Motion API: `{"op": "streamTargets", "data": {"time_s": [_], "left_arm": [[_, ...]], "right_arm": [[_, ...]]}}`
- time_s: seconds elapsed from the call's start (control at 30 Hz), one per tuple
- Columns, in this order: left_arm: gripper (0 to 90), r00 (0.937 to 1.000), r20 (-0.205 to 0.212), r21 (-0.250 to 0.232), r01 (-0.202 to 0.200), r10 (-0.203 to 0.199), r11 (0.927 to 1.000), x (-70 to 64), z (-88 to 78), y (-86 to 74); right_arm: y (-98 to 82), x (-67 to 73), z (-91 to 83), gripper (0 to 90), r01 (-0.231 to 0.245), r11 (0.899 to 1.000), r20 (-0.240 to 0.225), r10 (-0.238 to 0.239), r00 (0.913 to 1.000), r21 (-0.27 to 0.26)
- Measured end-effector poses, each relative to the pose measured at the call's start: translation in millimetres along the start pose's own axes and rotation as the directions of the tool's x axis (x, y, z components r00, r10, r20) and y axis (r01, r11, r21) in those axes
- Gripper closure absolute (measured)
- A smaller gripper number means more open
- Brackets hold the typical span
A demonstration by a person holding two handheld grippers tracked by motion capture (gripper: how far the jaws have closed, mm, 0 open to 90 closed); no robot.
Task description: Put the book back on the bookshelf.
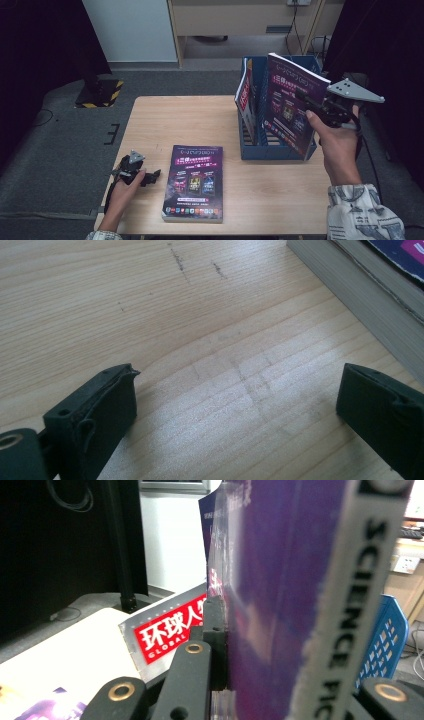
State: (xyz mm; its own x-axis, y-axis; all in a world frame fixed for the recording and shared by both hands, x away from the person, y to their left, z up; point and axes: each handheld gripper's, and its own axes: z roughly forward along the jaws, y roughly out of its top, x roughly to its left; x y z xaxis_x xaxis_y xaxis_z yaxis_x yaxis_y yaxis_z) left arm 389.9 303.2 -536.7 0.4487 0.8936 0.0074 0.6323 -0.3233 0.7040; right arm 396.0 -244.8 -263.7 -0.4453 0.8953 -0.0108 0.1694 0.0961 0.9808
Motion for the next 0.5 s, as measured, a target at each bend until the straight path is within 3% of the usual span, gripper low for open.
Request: {"op": "streamTargets", "data": {"time_s": [0.5], "left_arm": [[1.7,1.0,0.001,-0.002,0.003,-0.003,1.0,-0.1,0.3,0.1]], "right_arm": [[-0.1,-8.3,31.2,82.6,-0.022,0.999,0.111,0.019,0.9936,0.027]]}}
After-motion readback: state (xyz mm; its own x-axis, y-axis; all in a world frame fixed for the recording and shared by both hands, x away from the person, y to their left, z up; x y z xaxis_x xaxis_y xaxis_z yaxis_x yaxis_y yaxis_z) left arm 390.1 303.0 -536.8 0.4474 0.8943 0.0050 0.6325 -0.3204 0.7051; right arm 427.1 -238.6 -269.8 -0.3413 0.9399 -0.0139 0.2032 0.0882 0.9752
